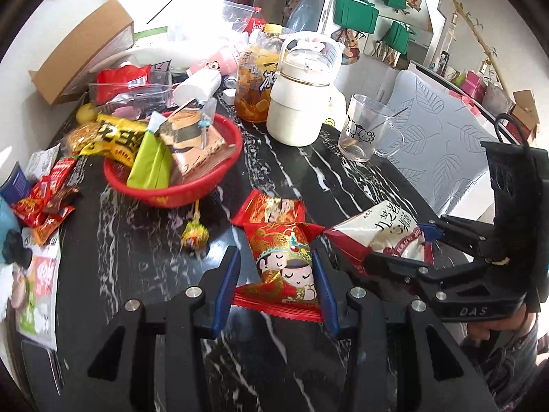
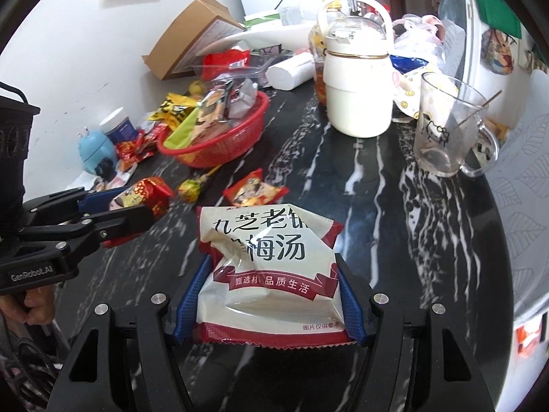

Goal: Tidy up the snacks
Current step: 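Lift the red cartoon packet and white plum drink bag with both grippers, then carry the red cartoon packet and plum drink bag with both grippers over the red basket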

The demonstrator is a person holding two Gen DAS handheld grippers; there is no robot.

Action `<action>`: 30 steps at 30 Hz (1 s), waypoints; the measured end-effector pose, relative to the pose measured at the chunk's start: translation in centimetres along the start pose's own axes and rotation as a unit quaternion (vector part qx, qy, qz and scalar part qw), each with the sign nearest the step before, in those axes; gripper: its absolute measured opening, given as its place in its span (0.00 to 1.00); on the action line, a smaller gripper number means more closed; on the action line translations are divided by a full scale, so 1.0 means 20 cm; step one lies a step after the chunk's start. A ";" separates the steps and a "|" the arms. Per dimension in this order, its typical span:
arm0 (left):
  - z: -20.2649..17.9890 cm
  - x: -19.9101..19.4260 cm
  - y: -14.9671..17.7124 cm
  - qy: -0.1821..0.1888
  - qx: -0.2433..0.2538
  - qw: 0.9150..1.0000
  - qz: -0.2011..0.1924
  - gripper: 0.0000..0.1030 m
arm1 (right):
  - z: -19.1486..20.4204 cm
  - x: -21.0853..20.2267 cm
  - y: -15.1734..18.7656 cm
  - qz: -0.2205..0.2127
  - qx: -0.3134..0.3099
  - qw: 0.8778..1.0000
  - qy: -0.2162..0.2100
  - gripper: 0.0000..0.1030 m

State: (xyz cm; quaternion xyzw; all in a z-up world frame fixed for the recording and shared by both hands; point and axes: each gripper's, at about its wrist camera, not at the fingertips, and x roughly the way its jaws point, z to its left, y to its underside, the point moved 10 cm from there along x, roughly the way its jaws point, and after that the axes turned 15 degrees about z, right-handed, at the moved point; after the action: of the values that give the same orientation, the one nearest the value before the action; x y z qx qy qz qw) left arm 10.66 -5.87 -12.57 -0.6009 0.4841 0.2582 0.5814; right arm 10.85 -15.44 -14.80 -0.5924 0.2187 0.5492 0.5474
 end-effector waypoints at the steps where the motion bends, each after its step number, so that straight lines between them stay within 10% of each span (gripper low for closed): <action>1: 0.01 -0.01 0.02 0.000 -0.003 1.000 0.000 0.41 | 0.02 0.00 0.01 -0.001 0.000 1.000 -0.003 0.66; 30: 0.38 -0.35 -0.18 -0.049 -0.052 0.993 -0.098 0.41 | 0.43 -0.14 -0.38 -0.073 -0.077 0.994 -0.024 0.66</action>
State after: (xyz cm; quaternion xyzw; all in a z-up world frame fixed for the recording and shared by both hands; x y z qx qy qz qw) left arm 13.01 2.70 -6.32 -0.6615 0.3795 0.2539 0.5950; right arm 13.06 -6.45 -7.36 -0.6338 0.1185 0.5373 0.5437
